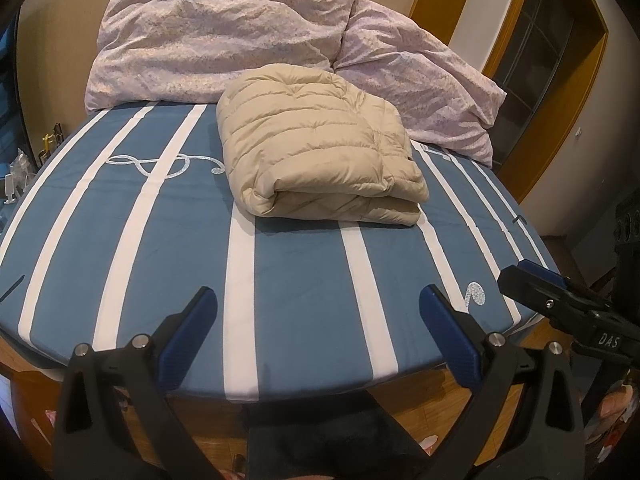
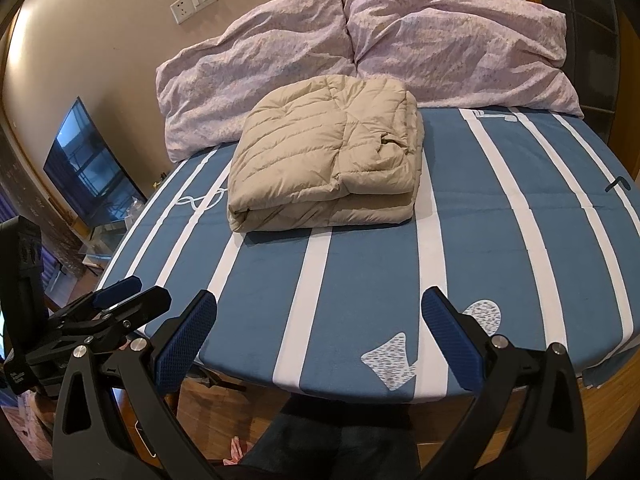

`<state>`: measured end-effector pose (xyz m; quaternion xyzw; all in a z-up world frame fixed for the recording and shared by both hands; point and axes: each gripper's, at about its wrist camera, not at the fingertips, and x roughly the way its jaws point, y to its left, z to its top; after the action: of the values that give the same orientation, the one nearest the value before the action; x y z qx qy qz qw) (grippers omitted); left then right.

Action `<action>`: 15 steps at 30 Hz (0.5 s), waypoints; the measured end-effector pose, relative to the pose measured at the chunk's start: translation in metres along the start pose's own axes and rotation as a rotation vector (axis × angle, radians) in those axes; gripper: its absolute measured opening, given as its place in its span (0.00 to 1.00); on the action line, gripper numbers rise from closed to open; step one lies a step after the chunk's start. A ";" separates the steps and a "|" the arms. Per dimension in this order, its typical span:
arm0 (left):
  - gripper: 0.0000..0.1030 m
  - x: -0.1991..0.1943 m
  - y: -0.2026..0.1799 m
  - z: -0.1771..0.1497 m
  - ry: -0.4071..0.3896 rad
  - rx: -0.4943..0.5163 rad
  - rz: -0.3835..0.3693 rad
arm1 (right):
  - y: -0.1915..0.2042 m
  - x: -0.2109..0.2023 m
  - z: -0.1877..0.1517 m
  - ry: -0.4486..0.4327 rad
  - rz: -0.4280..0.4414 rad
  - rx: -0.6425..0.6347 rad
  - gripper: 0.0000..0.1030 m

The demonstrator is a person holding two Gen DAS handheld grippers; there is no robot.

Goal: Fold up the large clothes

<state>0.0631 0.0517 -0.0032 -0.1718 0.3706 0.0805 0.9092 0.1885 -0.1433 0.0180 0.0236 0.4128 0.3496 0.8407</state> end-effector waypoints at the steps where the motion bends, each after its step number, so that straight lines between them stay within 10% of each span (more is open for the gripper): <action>1: 0.98 0.000 0.000 0.000 0.000 -0.001 0.001 | 0.000 0.000 0.000 0.000 0.002 0.000 0.99; 15: 0.98 0.002 0.000 0.000 0.002 -0.002 0.000 | 0.001 0.001 0.000 0.002 0.003 0.001 0.99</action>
<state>0.0642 0.0519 -0.0050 -0.1728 0.3712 0.0807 0.9088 0.1884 -0.1420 0.0178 0.0245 0.4138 0.3507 0.8397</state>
